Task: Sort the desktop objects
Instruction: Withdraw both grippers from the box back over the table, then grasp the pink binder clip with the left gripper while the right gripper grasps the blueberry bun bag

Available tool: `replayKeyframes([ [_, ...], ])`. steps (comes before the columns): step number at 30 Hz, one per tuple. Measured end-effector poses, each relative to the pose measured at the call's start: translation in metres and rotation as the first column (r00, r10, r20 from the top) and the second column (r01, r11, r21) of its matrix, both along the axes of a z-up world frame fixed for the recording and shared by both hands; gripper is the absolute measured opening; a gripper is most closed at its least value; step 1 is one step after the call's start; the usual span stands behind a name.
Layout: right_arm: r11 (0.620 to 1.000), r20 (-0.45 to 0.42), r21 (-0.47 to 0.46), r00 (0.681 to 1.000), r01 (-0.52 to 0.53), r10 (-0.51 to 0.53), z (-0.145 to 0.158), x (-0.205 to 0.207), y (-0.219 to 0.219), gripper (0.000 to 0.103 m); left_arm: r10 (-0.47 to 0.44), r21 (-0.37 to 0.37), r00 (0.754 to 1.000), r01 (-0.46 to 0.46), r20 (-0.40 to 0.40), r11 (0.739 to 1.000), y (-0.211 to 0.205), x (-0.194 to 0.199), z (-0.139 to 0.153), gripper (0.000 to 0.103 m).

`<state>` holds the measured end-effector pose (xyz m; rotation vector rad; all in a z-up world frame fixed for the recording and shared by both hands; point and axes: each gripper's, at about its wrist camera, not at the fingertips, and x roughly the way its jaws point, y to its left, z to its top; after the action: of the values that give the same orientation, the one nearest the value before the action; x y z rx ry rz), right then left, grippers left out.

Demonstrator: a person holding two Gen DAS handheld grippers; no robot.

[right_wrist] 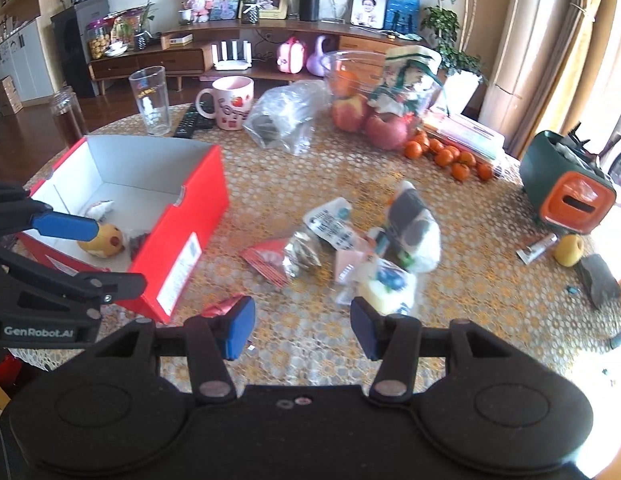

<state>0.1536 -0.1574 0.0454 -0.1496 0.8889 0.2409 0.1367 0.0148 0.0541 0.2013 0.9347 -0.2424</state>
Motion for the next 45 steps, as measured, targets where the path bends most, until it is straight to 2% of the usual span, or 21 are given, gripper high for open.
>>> replayKeyframes([
  [7,1.000,-0.006,-0.001,0.999,0.031,-0.031,-0.007,-0.001,-0.026,0.054,-0.021,-0.017,1.000,0.021,-0.019,1.000,-0.021,-0.002,-0.008,0.064],
  [10,0.999,-0.010,0.004,0.999,0.047,-0.047,-0.011,0.001,-0.035,0.057,-0.022,-0.027,0.999,0.022,-0.026,0.999,-0.025,-0.001,-0.013,0.064],
  [13,0.998,-0.017,0.008,0.998,0.068,-0.068,-0.017,0.005,-0.045,0.064,-0.023,-0.028,0.999,0.022,-0.034,0.999,-0.028,0.000,-0.020,0.067],
  [16,0.996,-0.021,0.007,0.996,0.084,-0.084,-0.024,0.009,-0.054,0.066,-0.033,-0.036,0.999,0.032,-0.034,0.999,-0.031,0.000,-0.028,0.068],
  [20,0.995,-0.030,0.006,0.995,0.100,-0.100,-0.034,0.018,-0.060,0.073,-0.044,-0.049,0.998,0.042,-0.040,0.998,-0.036,0.003,-0.039,0.072],
  [23,0.993,-0.034,0.011,0.993,0.114,-0.114,-0.040,0.027,-0.065,0.080,-0.047,-0.063,0.998,0.045,-0.038,0.997,-0.039,0.008,-0.048,0.082],
  [28,0.990,-0.056,0.025,0.989,0.141,-0.139,-0.053,0.044,-0.071,0.086,-0.051,-0.093,0.998,0.047,-0.043,0.995,-0.041,0.016,-0.063,0.089],
  [30,0.989,-0.063,0.029,0.988,0.143,-0.141,-0.059,0.050,-0.073,0.086,-0.064,-0.090,0.997,0.060,-0.040,0.994,-0.044,0.019,-0.069,0.098],
  [35,0.988,-0.091,0.030,0.985,0.151,-0.148,-0.074,0.066,-0.075,0.086,-0.083,-0.081,0.996,0.079,-0.042,0.994,-0.049,0.029,-0.085,0.098],
  [36,0.988,-0.096,0.029,0.984,0.152,-0.149,-0.077,0.069,-0.075,0.086,-0.082,-0.072,0.996,0.079,-0.039,0.994,-0.050,0.030,-0.088,0.102],
  [41,0.987,-0.122,0.029,0.981,0.159,-0.154,-0.090,0.085,-0.076,0.086,-0.120,0.033,0.993,0.119,0.018,0.992,-0.060,0.034,-0.099,0.103],
  [45,0.988,-0.133,0.028,0.980,0.154,-0.149,-0.097,0.096,-0.074,0.086,-0.168,0.068,0.984,0.165,0.052,0.984,-0.074,0.031,-0.103,0.103],
])
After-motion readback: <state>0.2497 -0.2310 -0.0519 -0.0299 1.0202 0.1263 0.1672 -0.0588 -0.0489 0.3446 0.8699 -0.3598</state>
